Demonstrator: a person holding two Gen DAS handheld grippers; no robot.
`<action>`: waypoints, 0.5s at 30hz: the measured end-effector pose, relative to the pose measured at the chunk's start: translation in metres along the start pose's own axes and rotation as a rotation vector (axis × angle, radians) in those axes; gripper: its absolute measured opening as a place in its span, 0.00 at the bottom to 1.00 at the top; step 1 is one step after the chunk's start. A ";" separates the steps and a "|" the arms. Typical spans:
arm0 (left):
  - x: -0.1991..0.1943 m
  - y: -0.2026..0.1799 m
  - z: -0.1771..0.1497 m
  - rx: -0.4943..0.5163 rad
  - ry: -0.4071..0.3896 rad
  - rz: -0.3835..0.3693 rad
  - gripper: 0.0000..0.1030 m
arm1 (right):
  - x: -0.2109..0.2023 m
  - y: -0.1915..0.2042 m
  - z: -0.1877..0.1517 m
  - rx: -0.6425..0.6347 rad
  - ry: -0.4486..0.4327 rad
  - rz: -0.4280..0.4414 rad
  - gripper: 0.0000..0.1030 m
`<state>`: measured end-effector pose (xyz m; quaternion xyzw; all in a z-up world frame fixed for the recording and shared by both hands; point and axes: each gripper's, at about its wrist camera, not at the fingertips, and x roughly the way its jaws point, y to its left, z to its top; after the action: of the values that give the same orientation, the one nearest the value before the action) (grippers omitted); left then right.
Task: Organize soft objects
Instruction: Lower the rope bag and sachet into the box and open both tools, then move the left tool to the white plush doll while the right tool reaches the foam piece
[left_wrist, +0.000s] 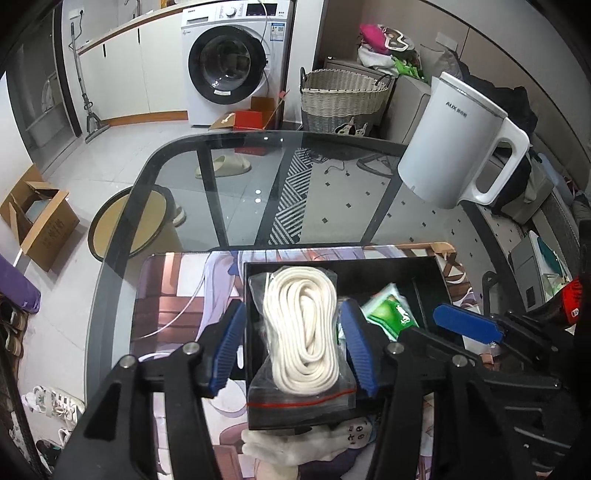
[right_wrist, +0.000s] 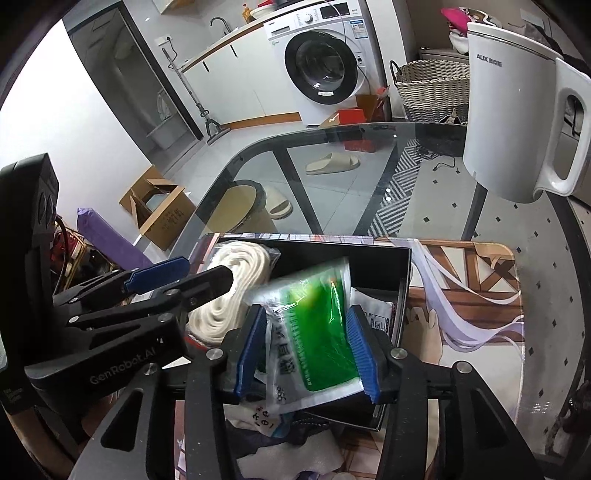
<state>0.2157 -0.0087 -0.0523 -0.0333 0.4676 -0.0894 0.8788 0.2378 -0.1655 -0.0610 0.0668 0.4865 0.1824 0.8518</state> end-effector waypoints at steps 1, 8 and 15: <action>-0.002 0.000 0.000 0.000 -0.003 -0.006 0.52 | -0.001 0.001 0.000 -0.003 0.000 0.002 0.45; -0.024 0.005 -0.009 0.051 -0.022 -0.024 0.53 | -0.018 0.005 -0.003 -0.031 -0.019 0.031 0.45; -0.037 0.023 -0.038 0.130 -0.002 -0.057 0.53 | -0.038 0.010 -0.032 -0.121 0.010 0.059 0.45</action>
<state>0.1672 0.0215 -0.0463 0.0104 0.4587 -0.1447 0.8767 0.1905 -0.1727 -0.0438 0.0285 0.4767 0.2370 0.8460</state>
